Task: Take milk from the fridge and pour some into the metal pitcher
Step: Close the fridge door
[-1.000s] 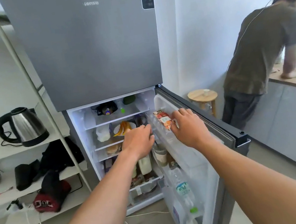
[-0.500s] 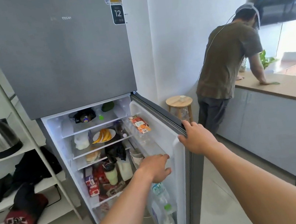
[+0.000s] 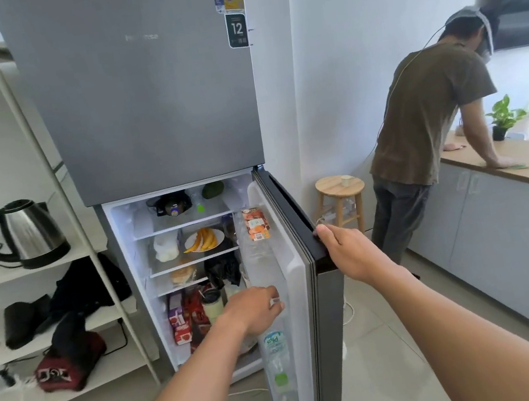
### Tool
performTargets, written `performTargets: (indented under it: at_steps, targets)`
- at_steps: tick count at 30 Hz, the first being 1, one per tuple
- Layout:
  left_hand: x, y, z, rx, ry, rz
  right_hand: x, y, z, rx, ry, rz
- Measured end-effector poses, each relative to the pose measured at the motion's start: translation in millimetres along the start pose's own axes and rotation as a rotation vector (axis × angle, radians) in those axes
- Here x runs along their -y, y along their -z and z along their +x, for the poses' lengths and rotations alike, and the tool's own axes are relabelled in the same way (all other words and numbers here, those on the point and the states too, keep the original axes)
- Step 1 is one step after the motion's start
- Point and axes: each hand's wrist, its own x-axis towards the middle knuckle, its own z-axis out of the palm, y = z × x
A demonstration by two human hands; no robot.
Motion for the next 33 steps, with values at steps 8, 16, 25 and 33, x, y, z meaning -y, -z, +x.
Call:
performTargets:
  at_steps: [8,16,25,33]
  targets:
    - [59.9,15.1,-25.7,-0.006,0.131,-0.029,13.9,-33.7,30.6,0.187,0.128,-0.127]
    - [126.2,50.8,-42.6,-0.285,0.212,-0.078,51.9,-83.1,65.6,0.244,0.314,-0.184]
    - [164.6,102.9,-43.3,-0.431,0.182,-0.268,97.9,-132.5,111.5,0.303,0.399,-0.175]
    - [207.1,118.9,-29.1,-0.379,0.238,-0.011,131.9,-167.8,150.5,0.359,0.411,-0.311]
